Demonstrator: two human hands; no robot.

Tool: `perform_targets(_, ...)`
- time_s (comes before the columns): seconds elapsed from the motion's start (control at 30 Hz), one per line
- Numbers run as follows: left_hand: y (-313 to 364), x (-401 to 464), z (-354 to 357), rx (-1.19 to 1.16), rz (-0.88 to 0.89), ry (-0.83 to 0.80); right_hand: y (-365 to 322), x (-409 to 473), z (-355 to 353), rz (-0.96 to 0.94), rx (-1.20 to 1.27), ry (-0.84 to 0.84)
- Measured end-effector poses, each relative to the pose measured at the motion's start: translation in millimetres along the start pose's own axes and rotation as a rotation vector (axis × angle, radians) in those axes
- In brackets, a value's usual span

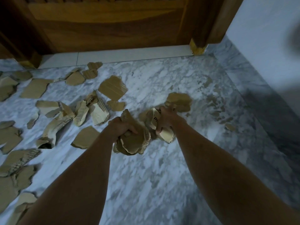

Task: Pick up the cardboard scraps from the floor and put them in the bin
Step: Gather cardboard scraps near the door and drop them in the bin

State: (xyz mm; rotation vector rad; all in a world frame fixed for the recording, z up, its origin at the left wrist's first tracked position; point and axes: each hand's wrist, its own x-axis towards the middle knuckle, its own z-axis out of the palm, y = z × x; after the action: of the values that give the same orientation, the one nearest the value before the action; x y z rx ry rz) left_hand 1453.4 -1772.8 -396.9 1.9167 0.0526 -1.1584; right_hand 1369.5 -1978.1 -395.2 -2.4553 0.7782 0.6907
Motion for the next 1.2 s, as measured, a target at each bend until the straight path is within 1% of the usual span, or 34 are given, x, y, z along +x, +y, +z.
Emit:
perform_targets(0.07, -6.0, 17.8, 3.6, 0.069, 0.008, -0.024, 0.7, 0.1, 1.7, 0.009, -0.03, 0.01)
perform_targets(0.1, -2.3, 13.8, 7.4, 0.093, 0.013, -0.024, 2.0, -0.7, -0.1, -0.001, -0.007, 0.014)
perform_targets(0.2, 16.1, -1.0, 18.4, 0.175, 0.056, -0.007, 12.4, -3.8, -15.0, -0.018, 0.175, 0.009)
perform_targets(0.23, 20.5, -0.7, 20.3, 0.199, 0.061, -0.014, 16.4, -1.4, -24.9, -0.013, 0.236, 0.038)
perform_targets(0.27, 23.8, 2.0, 21.6, 0.21, 0.067, -0.017, 20.9, 2.2, -36.0, -0.022, 0.266, 0.111)
perform_targets(0.3, 26.8, 4.6, 23.1, 0.221, 0.072, -0.017, 25.7, 6.8, -47.3, -0.022, 0.26, 0.182)
perform_targets(0.33, 30.5, 6.6, 25.4, 0.233, 0.077, -0.015, 31.0, 11.8, -58.0, -0.01, 0.252, 0.208)
perform_targets(0.4, 36.1, 7.7, 31.6, 0.224, 0.094, -0.018, 41.1, 21.7, -74.0, 0.025, 0.229, 0.148)
perform_targets(0.5, 38.1, 15.8, 36.5, 0.216, 0.103, -0.037, 58.0, 37.9, -83.5, 0.131, 0.097, 0.059)
perform_targets(0.57, 40.1, 22.8, 37.0, 0.219, 0.111, -0.069, 65.7, 46.5, -83.3, 0.176, 0.006, 0.069)
perform_targets(0.63, 42.3, 29.1, 36.8, 0.23, 0.111, -0.09, 69.6, 50.3, -82.6, 0.182, -0.054, 0.076)
perform_targets(0.7, 43.4, 31.7, 35.5, 0.228, 0.111, -0.096, 71.2, 51.9, -82.0, 0.176, -0.059, 0.071)
perform_targets(0.77, 42.7, 34.1, 35.3, 0.21, 0.099, -0.09, 70.8, 49.7, -79.6, 0.162, -0.045, 0.102)
perform_targets(0.9, 42.8, 28.1, 43.8, 0.177, 0.071, -0.058, 68.0, 31.9, -68.9, 0.106, 0.08, 0.237)
perform_targets(1.0, 42.1, 18.2, 63.1, 0.109, 0.054, -0.043, 81.9, 12.1, -58.6, 0.107, 0.276, 0.292)
perform_targets(1.07, 42.7, 10.7, 81.6, 0.053, 0.071, -0.053, 103.8, -4.7, -56.4, 0.112, 0.475, 0.271)
perform_targets(1.13, 45.5, 2.0, 100.8, -0.008, 0.095, -0.063, 138.7, -22.0, -62.0, 0.126, 0.666, 0.285)
perform_targets(1.2, 49.3, -4.4, 116.6, -0.07, 0.106, -0.061, 179.1, -38.6, -71.1, 0.156, 0.73, 0.313)
